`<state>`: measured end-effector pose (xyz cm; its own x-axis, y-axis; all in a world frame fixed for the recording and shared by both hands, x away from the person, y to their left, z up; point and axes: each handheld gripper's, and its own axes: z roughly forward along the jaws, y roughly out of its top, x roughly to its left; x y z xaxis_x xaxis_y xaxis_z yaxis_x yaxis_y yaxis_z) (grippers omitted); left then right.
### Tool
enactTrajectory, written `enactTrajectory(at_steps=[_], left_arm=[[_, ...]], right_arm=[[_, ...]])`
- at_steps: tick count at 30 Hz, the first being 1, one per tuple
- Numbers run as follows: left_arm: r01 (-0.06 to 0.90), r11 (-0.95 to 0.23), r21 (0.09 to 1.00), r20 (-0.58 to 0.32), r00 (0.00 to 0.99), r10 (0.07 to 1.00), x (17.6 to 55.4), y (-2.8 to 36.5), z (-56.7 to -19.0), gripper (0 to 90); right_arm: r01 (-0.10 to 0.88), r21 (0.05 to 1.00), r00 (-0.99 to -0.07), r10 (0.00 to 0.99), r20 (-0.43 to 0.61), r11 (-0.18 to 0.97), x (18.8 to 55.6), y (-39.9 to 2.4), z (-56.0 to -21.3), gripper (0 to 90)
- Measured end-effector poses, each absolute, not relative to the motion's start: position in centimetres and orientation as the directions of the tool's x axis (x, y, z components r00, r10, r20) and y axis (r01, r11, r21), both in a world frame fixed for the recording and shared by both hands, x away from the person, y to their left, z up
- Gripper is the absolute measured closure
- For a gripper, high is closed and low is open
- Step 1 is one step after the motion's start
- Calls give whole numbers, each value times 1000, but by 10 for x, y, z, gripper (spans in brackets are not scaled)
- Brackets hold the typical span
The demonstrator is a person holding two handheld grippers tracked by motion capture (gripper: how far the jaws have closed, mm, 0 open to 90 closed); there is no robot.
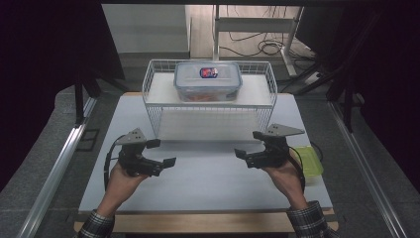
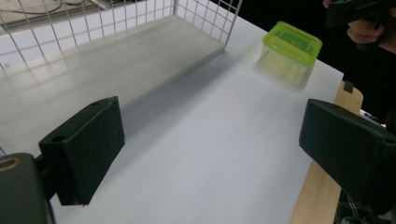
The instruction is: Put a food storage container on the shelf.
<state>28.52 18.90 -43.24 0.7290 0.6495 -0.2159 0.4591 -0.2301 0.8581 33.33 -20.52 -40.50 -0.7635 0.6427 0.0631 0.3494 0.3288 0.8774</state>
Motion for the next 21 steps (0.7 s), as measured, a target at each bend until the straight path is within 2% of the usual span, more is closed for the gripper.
enactTrajectory(at_steps=[12,21], left_arm=[[436,-253,864,-170,724,668,259,186,-461,47],[460,-254,851,-161,688,707,239,193,-491,42]], right_arm=[[325,886,-762,647,38,331,304,-213,-423,30],[310,872,-774,633,0,379,283,-214,-445,29]])
